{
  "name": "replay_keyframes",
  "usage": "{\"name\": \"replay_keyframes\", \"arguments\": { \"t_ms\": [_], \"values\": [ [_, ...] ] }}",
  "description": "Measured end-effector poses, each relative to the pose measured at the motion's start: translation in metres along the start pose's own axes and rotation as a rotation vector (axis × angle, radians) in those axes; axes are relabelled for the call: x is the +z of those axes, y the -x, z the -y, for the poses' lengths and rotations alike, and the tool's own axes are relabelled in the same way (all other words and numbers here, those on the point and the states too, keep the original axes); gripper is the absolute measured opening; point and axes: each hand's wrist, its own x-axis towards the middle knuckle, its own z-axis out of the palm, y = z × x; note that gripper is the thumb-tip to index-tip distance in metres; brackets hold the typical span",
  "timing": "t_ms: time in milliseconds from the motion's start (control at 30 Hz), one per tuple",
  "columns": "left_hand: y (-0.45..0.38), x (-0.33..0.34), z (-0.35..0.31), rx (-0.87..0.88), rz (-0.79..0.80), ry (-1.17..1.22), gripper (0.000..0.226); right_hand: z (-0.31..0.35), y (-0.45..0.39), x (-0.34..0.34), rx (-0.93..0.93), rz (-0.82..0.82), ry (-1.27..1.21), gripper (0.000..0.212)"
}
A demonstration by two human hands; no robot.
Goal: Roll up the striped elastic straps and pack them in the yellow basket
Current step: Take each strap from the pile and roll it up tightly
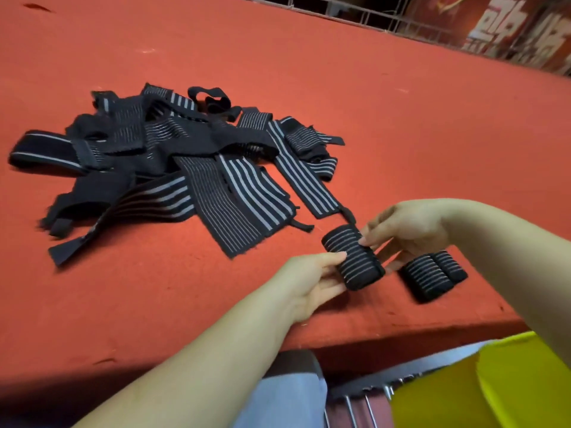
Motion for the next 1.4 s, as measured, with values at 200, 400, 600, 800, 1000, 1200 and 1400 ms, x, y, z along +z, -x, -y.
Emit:
{"name": "replay_keyframes", "arguments": {
  "t_ms": [200, 400, 600, 800, 1000, 1200, 1400],
  "values": [
    [-0.038, 0.041, 0.027, -0.131, -0.052, -0.208, 0.001, -0.039, 0.006, -0.03, 0.139, -0.145, 0.098, 0.007],
    [-0.058, 0.05, 0.038, -0.156, -0.094, -0.248, 0.03, -0.056, -0.002, -0.033, 0.215, -0.242, 0.194, 0.012],
    [-0.062, 0.055, 0.043, -0.149, -0.111, -0.305, 0.032, -0.065, -0.01, -0.031, 0.283, -0.313, 0.293, 0.025],
    [-0.055, 0.05, 0.032, -0.113, -0.124, -0.325, 0.036, -0.052, -0.013, -0.033, 0.275, -0.374, 0.339, 0.019],
    [-0.044, 0.022, -0.007, -0.009, -0.184, -0.251, 0.031, -0.007, -0.023, -0.016, 0.091, -0.352, 0.397, 0.011],
    [-0.016, -0.035, -0.072, 0.168, -0.346, -0.137, 0.029, 0.05, -0.055, 0.03, -0.098, -0.266, 0.319, 0.012],
    [0.008, -0.108, -0.116, 0.328, -0.653, -0.209, 0.01, 0.105, -0.09, 0.077, -0.284, -0.243, 0.217, 0.017]
  ]
}}
